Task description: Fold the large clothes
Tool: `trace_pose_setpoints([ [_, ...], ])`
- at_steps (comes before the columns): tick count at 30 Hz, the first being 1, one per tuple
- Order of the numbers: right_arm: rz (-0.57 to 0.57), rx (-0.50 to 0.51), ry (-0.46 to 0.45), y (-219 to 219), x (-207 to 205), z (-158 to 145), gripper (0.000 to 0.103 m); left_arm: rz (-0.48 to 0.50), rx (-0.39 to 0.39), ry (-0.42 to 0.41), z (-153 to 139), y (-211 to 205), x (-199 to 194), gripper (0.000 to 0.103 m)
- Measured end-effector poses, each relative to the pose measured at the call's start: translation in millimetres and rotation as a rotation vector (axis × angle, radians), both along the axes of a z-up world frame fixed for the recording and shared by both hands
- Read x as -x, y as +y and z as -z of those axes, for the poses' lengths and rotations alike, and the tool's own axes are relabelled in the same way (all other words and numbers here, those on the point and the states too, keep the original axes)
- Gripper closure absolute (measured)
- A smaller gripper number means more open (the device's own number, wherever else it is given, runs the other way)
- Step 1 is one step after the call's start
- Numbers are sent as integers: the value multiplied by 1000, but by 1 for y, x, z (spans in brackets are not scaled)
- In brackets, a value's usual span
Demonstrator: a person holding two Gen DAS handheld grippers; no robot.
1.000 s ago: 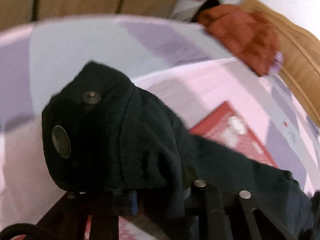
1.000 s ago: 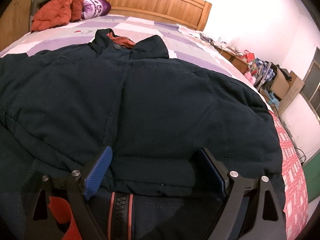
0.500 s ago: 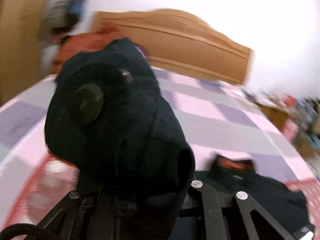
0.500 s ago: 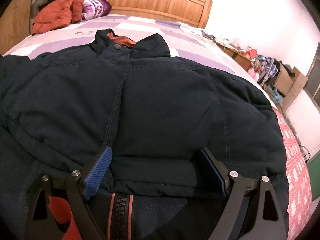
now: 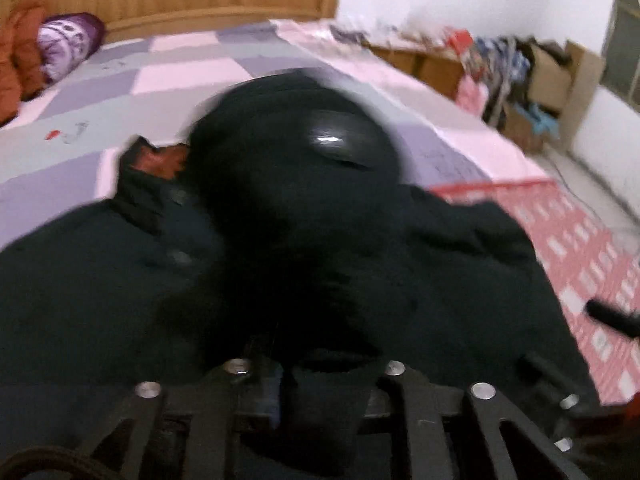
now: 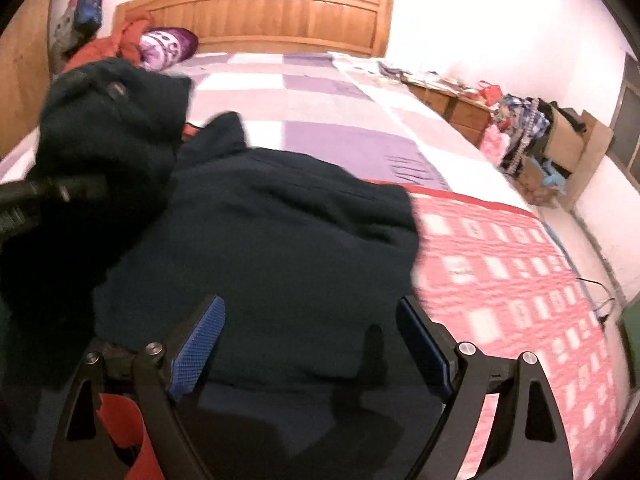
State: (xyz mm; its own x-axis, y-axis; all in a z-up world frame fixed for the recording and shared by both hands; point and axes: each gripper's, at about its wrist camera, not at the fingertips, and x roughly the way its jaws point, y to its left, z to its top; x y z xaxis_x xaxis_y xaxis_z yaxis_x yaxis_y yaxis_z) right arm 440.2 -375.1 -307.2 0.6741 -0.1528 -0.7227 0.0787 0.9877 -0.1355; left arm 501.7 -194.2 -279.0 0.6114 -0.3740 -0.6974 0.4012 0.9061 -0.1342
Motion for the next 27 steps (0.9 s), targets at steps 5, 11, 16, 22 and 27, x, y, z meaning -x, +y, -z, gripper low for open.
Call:
trace_pose_setpoints([
  [5, 64, -41, 19, -40, 22, 3, 13, 94, 8, 24, -1, -28, 21, 32],
  [11, 165, -115, 28, -72, 39, 5, 13, 194, 68, 33, -14, -42, 41, 27],
  [16, 178, -175, -3, -68, 34, -8, 13, 274, 82, 11, -29, -37, 59, 23],
  [22, 100, -227, -49, -36, 17, -30, 13, 53, 18, -76, -38, 44, 62, 21],
  [27, 5, -298, -47, 3, -5, -36, 13, -226, -122, -82, -23, 135, 40, 21],
])
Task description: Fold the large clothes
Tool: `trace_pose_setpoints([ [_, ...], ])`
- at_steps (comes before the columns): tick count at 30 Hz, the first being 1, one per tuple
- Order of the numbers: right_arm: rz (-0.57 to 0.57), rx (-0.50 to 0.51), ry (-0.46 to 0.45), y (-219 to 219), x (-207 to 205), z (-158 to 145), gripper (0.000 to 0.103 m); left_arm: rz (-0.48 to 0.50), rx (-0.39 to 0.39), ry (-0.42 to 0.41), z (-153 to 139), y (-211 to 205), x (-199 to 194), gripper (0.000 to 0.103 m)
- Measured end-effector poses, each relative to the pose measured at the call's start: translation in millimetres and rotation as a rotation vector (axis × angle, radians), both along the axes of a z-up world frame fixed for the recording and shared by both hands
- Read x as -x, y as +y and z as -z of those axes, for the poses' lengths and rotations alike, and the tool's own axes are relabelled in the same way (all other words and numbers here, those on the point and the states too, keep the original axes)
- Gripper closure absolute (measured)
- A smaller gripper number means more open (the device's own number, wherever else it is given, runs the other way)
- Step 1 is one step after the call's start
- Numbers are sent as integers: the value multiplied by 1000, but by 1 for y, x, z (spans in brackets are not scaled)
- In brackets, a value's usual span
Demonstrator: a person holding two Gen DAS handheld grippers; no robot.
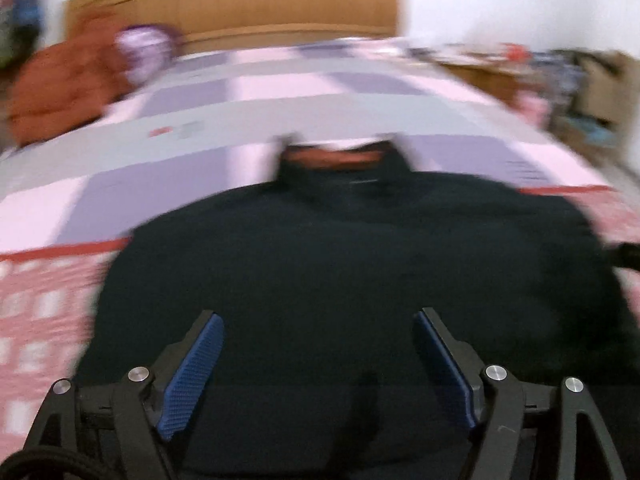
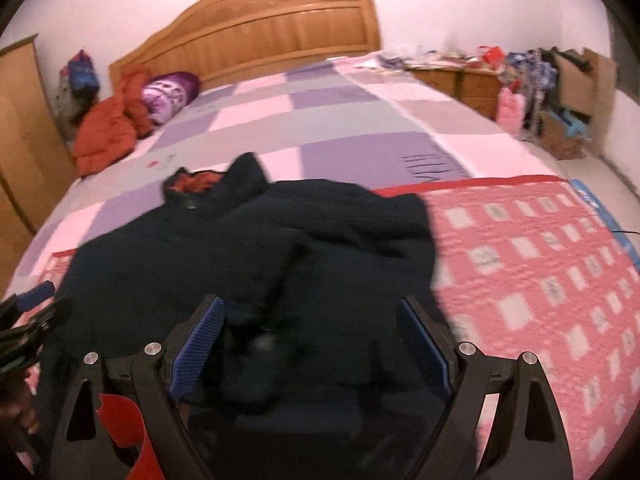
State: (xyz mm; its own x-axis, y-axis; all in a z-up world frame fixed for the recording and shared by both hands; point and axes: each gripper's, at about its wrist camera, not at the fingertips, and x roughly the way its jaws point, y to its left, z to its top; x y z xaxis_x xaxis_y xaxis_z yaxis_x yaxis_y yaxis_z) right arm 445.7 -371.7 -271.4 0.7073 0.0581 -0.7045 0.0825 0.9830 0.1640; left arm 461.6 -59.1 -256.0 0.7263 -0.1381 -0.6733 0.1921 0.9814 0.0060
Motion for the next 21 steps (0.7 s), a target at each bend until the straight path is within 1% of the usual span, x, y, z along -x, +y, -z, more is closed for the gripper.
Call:
trace_pose_setpoints([
  [2, -20, -14, 18, 14, -13, 5, 13, -112, -38, -3, 8, 33, -8, 21],
  [4, -40, -15, 47, 28, -27, 14, 13, -212, -41, 38, 23, 67, -19, 21],
  [5, -50, -10, 68, 31, -33, 20, 13, -245, -54, 65, 31, 76, -24, 21],
  [6, -69, 9, 124, 41, -45, 33, 22, -269, -65, 104, 43, 86, -30, 21],
  [7, -82, 24, 153, 47, -52, 41, 34, -279, -69, 138, 55, 94, -34, 21],
  [8, -102, 54, 181, 53, -59, 50, 52, -282, -67, 177, 68, 101, -37, 21],
  [9, -112, 70, 180, 54, -62, 52, 63, -280, -63, 192, 74, 104, -37, 21],
  [10, -130, 89, 163, 58, -65, 50, 71, -278, -60, 187, 77, 105, -36, 20],
  [11, -135, 99, 151, 59, -66, 47, 81, -273, -64, 175, 78, 104, -35, 20],
  [12, -142, 114, 131, 59, -68, 41, 86, -269, -69, 168, 77, 102, -34, 20],
  [14, -149, 153, 41, 60, -66, 21, 88, -258, -57, 158, 75, 97, -32, 20],
  [15, -135, 168, -24, 57, -62, 9, 88, -245, -46, 154, 74, 94, -30, 20],
  [16, -118, 173, -51, 52, -60, 7, 88, -232, -41, 152, 73, 93, -28, 20],
  [17, -102, 176, -30, 46, -63, 14, 88, -218, -47, 147, 71, 88, -26, 20],
  [19, -96, 131, 158, 33, -76, 52, 85, -206, -61, 147, 69, 85, -27, 20],
  [20, -99, 127, 159, 30, -72, 59, 82, -198, -57, 147, 66, 84, -28, 20],
  [21, -102, 131, 137, 28, -67, 57, 73, -186, -50, 144, 62, 83, -28, 20],
])
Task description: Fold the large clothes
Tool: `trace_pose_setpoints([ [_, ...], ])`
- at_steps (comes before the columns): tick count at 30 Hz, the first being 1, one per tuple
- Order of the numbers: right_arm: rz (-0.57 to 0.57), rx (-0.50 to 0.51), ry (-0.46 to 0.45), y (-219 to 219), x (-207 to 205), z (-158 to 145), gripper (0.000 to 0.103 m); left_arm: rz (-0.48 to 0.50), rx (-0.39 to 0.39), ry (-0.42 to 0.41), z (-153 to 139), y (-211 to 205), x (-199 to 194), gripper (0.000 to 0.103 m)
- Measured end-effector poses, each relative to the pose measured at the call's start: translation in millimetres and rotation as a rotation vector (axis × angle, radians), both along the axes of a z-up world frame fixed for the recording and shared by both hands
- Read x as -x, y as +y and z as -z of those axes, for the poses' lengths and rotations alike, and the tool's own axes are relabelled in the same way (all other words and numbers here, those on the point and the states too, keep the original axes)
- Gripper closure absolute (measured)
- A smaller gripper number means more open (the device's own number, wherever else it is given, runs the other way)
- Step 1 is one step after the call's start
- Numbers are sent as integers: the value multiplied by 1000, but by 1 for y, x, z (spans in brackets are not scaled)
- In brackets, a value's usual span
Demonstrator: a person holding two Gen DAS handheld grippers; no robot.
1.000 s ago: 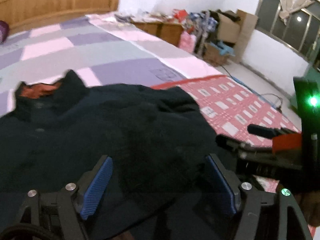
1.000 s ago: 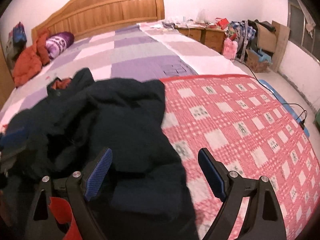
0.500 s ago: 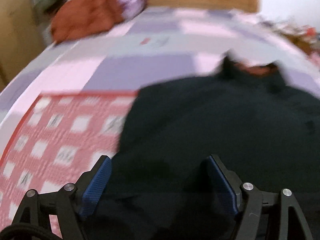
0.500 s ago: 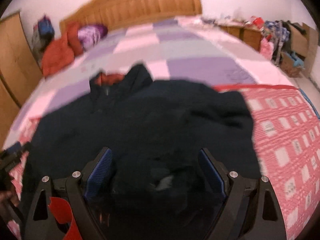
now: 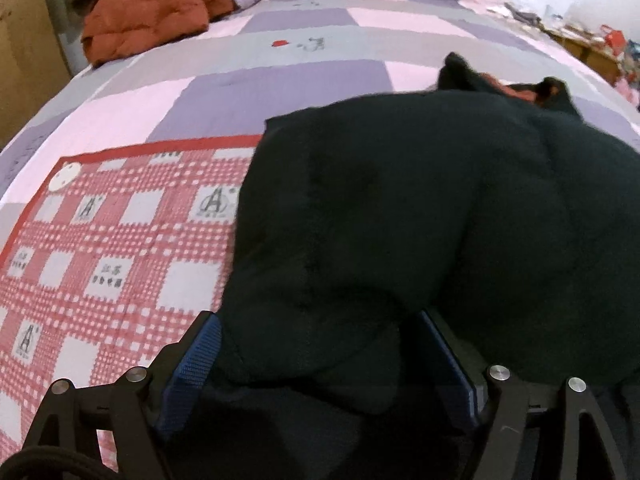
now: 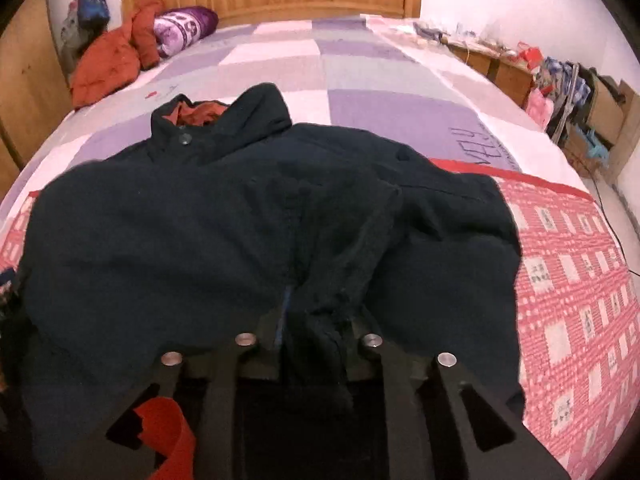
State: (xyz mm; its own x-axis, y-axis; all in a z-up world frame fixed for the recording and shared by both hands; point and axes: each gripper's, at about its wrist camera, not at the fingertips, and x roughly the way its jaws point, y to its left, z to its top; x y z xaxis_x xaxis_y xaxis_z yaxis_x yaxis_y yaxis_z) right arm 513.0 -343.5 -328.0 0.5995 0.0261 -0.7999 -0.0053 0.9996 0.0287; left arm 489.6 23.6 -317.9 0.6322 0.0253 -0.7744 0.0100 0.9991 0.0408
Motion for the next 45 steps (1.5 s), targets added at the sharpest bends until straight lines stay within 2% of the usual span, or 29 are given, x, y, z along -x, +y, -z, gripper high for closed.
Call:
trace_pose_setpoints([
  [1, 6, -1, -3, -1, 3, -3, 69, 13, 4, -11, -5, -2, 1, 20],
  [3, 68, -2, -11, -11, 12, -11, 43, 52, 1, -56, -21, -8, 2, 20],
  [4, 124, 9, -33, -17, 19, -19, 39, 69, 1, -74, -27, -11, 1, 20],
  [6, 198, 77, -87, -20, 30, -34, 35, 107, 11, -104, -41, -20, -6, 19],
  [7, 222, 146, -145, -11, 36, -46, 35, 120, 15, -114, -46, -26, -12, 18],
  [8, 216, 166, -175, 1, 41, -54, 35, 132, 20, -121, -50, -34, -20, 18],
  [10, 100, 146, -222, 39, 33, -66, 35, 155, 47, -119, -54, -53, -38, 17],
  [13, -89, 112, -202, 102, 4, -63, 35, 154, 85, -83, -45, -75, -65, 17],
  [15, -153, 120, -162, 130, -17, -49, 35, 126, 61, -41, -29, -80, -79, 17],
  [16, -173, 170, -124, 143, -31, -34, 35, 107, 28, -13, -17, -80, -87, 15],
  [17, -185, 208, -98, 148, -38, -23, 35, 93, -3, -3, -6, -75, -92, 5],
  [18, -172, 269, -52, 141, -49, -5, 35, 82, -21, -6, 2, -68, -94, 1],
  [19, -122, 269, -44, 122, -52, 2, 36, 65, -17, -7, 7, -58, -95, 0],
  [21, -4, 191, -48, 67, -54, 8, 37, 9, 13, -3, 13, -32, -97, 0],
  [22, 37, 184, -41, 48, -53, 10, 37, -23, -1, -13, 14, -21, -97, 0],
  [24, 92, 236, -31, 18, -49, 16, 35, -67, -8, -7, 20, -5, -98, 0],
  [25, 102, 186, -13, 0, -47, 20, 35, -86, 18, 13, 25, 4, -101, 0],
  [27, 96, 137, -3, -8, -46, 23, 35, -104, 57, 49, 35, 13, -104, 0],
  [29, 72, 192, -21, 3, -44, 27, 35, -88, 15, 42, 38, 8, -104, 0],
  [31, 73, 170, -28, 2, -45, 31, 35, -77, 5, 44, 42, 7, -104, 0],
  [34, 59, 135, -34, -7, -41, 33, 34, -80, 69, 81, 49, 17, -107, 0],
  [36, 50, 110, -26, -11, -48, 36, 33, -85, 82, 99, 48, 20, -107, 0],
  [41, 32, 21, -14, -29, -42, 28, 33, -107, 64, 105, 37, 29, -87, 0],
  [44, 77, -10, -45, -42, -24, 12, 34, -69, -23, 59, 20, 26, -57, 2],
  [45, 94, 26, -76, -42, -12, 2, 33, -49, -35, 45, 15, 23, -51, 2],
])
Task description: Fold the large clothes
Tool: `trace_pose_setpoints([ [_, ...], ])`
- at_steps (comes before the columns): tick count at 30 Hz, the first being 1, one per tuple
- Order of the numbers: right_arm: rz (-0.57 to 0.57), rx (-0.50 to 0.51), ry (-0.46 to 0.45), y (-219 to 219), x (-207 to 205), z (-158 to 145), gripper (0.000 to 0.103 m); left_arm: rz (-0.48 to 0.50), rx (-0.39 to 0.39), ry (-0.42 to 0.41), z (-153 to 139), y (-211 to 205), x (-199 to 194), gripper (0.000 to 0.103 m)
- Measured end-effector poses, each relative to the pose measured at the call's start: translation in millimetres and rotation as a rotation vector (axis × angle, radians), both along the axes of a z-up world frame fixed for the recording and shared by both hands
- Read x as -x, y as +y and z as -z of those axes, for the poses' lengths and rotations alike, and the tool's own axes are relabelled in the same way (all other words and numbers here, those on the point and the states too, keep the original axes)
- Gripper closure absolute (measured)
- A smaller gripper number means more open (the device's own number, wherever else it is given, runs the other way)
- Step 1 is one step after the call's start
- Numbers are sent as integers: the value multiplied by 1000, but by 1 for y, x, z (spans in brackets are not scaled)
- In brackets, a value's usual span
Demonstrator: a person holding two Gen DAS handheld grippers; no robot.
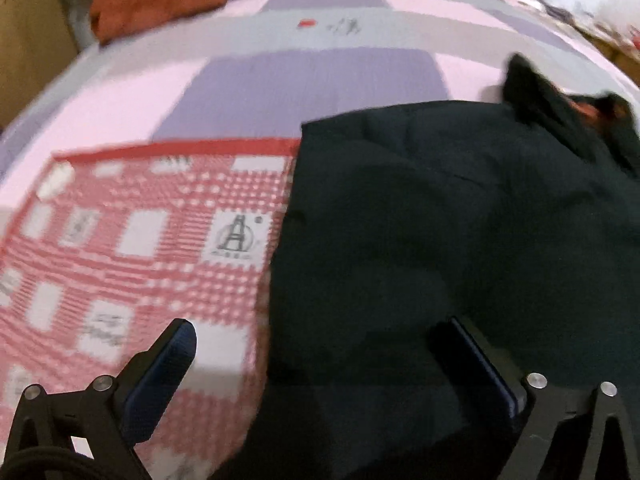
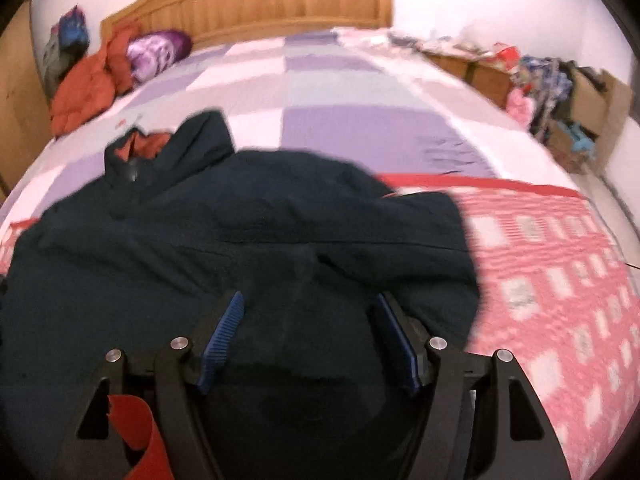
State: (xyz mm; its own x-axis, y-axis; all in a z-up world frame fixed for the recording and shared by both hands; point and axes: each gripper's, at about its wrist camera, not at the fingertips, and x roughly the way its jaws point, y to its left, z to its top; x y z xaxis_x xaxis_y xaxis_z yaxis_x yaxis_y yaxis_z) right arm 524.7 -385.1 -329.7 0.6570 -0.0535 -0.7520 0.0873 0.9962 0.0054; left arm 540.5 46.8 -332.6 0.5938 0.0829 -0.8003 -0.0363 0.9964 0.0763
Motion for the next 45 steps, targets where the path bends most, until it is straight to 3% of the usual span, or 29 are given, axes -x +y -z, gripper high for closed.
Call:
trace_pose_setpoints([
  [3, -4, 150, -83, 15, 28, -23, 34, 82, 14, -56, -21, -21, 22, 2],
  [6, -86, 121, -133, 49, 50, -37, 34, 178, 63, -104, -36, -61, 36, 2],
  [8, -202, 132, -151, 94, 63, -38, 34, 259, 68, -112, -37, -96, 42, 2],
  [11, -356, 213, -117, 142, 73, -21, 34, 358, -29, -91, -18, -138, 47, 2],
  [13, -330, 287, -59, 134, 70, -2, 34, 378, -57, -90, -2, -136, 50, 0],
  [16, -185, 183, -27, 64, 74, 8, 33, 332, -4, -83, -1, -111, 52, 0],
  [17, -128, 190, -14, 45, 76, 9, 23, 321, -4, -78, 1, -103, 53, 0],
  [19, -143, 21, 27, 9, 80, 11, 23, 309, -12, -65, 4, -93, 58, 0],
  [22, -146, 155, 8, 23, 88, -2, 23, 277, -11, -51, 0, -92, 60, 0],
  [26, -161, 103, -147, 41, 88, -44, 24, 264, 45, -127, -28, -101, 59, 0],
  [28, -176, 107, -174, 52, 69, -54, 23, 274, 46, -181, -42, -114, 48, 0],
  [30, -182, 126, -143, 59, 43, -54, 23, 268, 13, -172, -42, -127, 26, 0],
  [33, -224, 167, -61, 76, -10, -38, 24, 224, -4, -90, -28, -131, -14, 0],
  [36, -166, 234, 56, 51, -48, -13, 24, 111, -5, -39, -17, -101, -41, 0],
  [37, -129, 195, 87, 31, -55, -7, 24, 49, 11, -7, -10, -81, -49, 0],
  [40, -22, 17, 112, -32, -52, 7, 23, -44, 70, 43, 7, -38, -52, 0],
  [42, -29, 43, 100, -36, -46, 10, 23, -50, 25, 38, 13, -28, -50, 0],
  [45, -29, 79, 86, -28, -43, 15, 23, -54, 25, 49, 20, -22, -48, 0],
])
